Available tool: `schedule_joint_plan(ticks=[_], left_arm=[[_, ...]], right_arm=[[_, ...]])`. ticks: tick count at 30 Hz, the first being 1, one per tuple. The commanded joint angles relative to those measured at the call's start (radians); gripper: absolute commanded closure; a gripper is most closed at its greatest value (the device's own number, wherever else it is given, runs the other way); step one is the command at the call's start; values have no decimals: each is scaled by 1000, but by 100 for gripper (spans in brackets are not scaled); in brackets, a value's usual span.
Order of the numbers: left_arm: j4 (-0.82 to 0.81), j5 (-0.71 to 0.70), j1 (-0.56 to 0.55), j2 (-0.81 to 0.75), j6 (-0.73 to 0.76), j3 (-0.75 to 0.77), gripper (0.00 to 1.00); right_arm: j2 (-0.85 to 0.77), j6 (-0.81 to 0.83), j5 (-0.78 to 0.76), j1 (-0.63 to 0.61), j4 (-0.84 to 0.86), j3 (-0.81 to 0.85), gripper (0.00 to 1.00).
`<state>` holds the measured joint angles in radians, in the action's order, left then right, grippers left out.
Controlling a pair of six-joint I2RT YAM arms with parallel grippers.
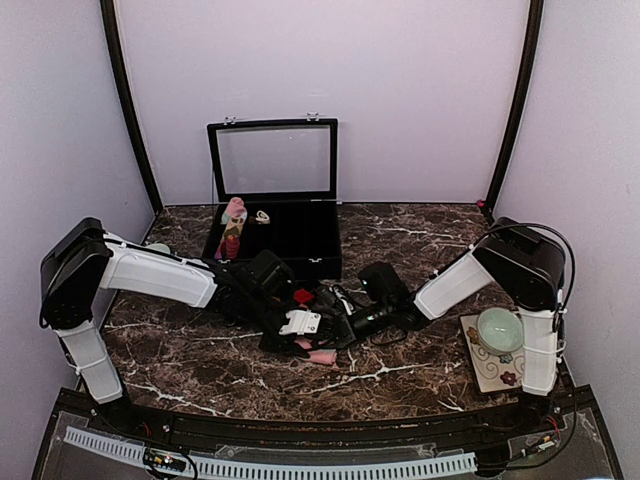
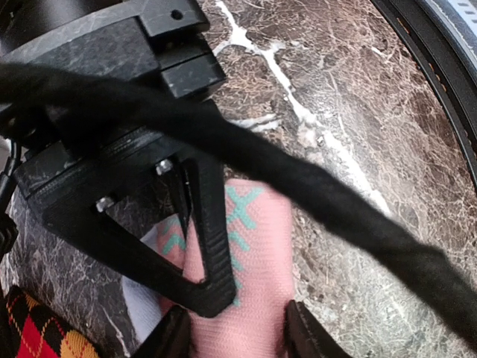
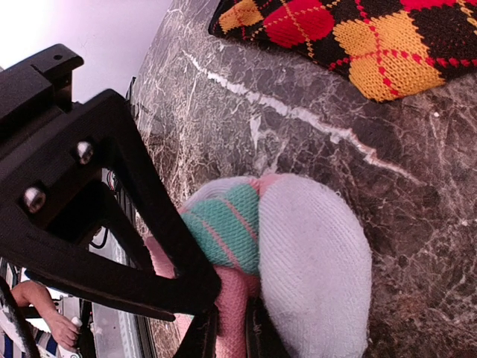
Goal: Roll the socks
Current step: Roll the sock at the center of the board.
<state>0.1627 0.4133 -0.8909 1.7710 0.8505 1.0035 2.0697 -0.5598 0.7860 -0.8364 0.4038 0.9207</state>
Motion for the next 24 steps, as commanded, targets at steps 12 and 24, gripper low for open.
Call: schedule_joint_plan(ticks=[12,24], left_arm=[[168,-9,20,99,48,-1,45],[273,-90,23,217,-15,109,76]], right_arm=[[79,33,-267,37,-386,-107,86],[-29,55,-294,53,-359,-176,80]])
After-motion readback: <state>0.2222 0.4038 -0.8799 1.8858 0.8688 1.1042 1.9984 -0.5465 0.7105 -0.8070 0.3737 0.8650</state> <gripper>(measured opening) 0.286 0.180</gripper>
